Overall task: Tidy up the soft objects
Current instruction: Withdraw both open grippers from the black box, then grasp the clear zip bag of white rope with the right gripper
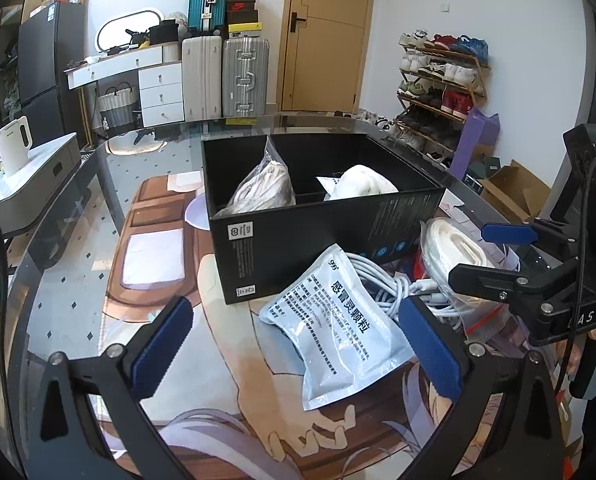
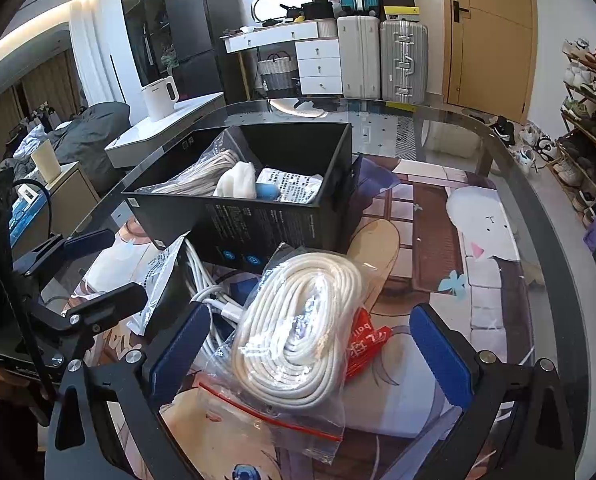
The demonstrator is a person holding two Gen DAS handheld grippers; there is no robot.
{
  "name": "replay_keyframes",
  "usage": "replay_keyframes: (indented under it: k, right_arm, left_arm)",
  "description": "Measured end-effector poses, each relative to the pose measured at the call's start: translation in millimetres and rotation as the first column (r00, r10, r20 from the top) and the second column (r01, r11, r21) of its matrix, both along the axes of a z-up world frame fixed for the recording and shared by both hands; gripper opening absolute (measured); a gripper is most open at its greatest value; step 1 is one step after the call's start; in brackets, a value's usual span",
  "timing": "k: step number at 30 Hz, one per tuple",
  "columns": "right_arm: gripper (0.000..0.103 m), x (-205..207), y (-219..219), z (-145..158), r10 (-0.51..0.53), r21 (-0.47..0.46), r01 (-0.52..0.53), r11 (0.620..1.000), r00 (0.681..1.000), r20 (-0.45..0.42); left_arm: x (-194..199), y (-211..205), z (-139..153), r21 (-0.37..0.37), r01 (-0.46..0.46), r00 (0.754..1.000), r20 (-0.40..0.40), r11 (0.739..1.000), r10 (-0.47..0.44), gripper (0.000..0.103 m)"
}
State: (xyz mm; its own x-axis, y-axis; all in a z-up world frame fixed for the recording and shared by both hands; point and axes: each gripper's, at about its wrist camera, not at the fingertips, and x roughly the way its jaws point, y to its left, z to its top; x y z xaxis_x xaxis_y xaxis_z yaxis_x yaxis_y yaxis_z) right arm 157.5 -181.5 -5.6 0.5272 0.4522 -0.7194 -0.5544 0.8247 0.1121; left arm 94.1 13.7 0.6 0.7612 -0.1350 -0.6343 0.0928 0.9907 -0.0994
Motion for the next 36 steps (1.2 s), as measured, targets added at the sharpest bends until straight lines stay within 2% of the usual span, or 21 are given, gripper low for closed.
replay_keyframes:
  k: [2,5,16,18,20,24,29,36]
  right_arm:
    - [0.1,-1,2,-1,0.007,-0.001,-0.007,1.0,1.0,-0.002]
    - [0.086,0,4,-5,0.021,-0.007,-0.021,1.0,1.0,-0.014]
    - [0.075,0,10,-12,0.033,-0.045,-0.033,0.998,0.999,-0.017]
    - [0.067,-2,12,-12,0.04,-0.047,-0.04,0.998,0.999,-0.013]
    - [0.065,-3,12,-12,0.043,-0.052,-0.044,0.998,0.999,-0.005]
    - [0.049,-3,9,-10,0.038,-0.059,-0.037,0.998,0.999,0.006]
    - [0.044,-4,4,-5,0.041,-0.051,-0.04,0.998,0.999,0.017]
    - [0.044,-8,-2,7,0.044,-0.044,-0.042,0.998,0.998,0.044]
  left_arm:
    - [0,0,0,0.001,0.0,1.0,-0.003,1.0,0.0,0.103]
    - [2,1,-1,0.005,-0.002,1.0,-0.008,1.0,0.002,0.103]
    - [3,6,-4,-0.01,-0.01,1.0,-0.015,1.0,0.01,0.103]
    - [2,5,-4,-0.005,-0.007,1.0,-0.015,1.0,0.007,0.103]
    - [3,4,-5,0.0,-0.002,1.0,-0.018,1.0,0.002,0.103]
    - [4,3,-5,0.001,0.0,1.0,-0.021,1.0,0.0,0.103]
    - [5,2,-5,0.006,0.002,1.0,-0.029,1.0,-0.001,0.103]
    - [10,-2,-8,0.012,0.027,0.998,-0.06,1.0,-0.026,0.103]
